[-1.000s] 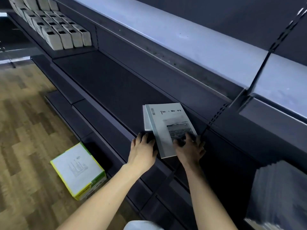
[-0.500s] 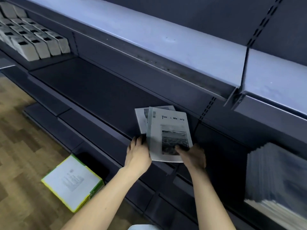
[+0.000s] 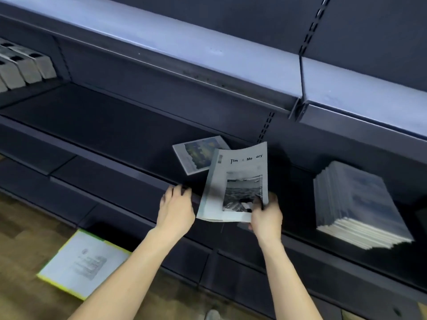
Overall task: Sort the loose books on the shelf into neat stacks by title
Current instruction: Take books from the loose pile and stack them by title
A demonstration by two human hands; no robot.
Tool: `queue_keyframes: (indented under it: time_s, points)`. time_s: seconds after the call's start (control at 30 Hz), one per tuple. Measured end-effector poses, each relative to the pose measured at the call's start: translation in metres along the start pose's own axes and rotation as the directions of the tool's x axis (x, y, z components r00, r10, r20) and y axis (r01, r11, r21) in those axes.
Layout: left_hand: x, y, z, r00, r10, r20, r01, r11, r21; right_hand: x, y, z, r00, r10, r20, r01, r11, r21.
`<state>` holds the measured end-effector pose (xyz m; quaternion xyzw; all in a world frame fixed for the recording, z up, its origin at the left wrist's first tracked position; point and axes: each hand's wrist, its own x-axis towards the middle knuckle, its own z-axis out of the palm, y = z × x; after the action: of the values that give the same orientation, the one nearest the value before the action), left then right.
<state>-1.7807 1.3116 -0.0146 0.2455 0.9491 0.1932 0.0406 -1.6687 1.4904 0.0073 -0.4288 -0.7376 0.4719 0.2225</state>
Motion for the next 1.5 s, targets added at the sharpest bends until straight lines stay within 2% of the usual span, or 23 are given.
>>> queue_keyframes:
  time_s: [0.13, 0.4, 0.8, 1.13, 1.5]
  points:
    - [-0.001, 0.010, -0.008, 0.995, 0.096, -0.015, -0.095, 0.993, 0.065, -0.020, -0.002, -0.026, 0.995, 0.052, -0.085, -0.040, 0.989, 0.143]
    - [0.000, 0.065, -0.021, 0.964, 0.267, -0.014, -0.264, 0.959, 0.103, -0.042, -0.011, -0.096, 0.974, 0.071, -0.216, -0.007, 0.959, 0.284]
    - [-0.046, 0.217, 0.002, 0.862, 0.506, 0.027, -0.506, 0.857, 0.091, -0.067, 0.040, -0.240, 0.901, 0.143, -0.410, 0.036, 0.916, 0.399]
    - [-0.114, 0.332, 0.046, 0.798, 0.602, -0.002, -0.598, 0.793, 0.115, -0.081, 0.117, -0.357, 0.853, 0.208, -0.480, 0.040, 0.889, 0.457]
    - [-0.176, 0.427, 0.097, 0.774, 0.632, 0.044, -0.632, 0.765, 0.126, -0.083, 0.183, -0.458, 0.841, 0.227, -0.491, 0.038, 0.880, 0.473]
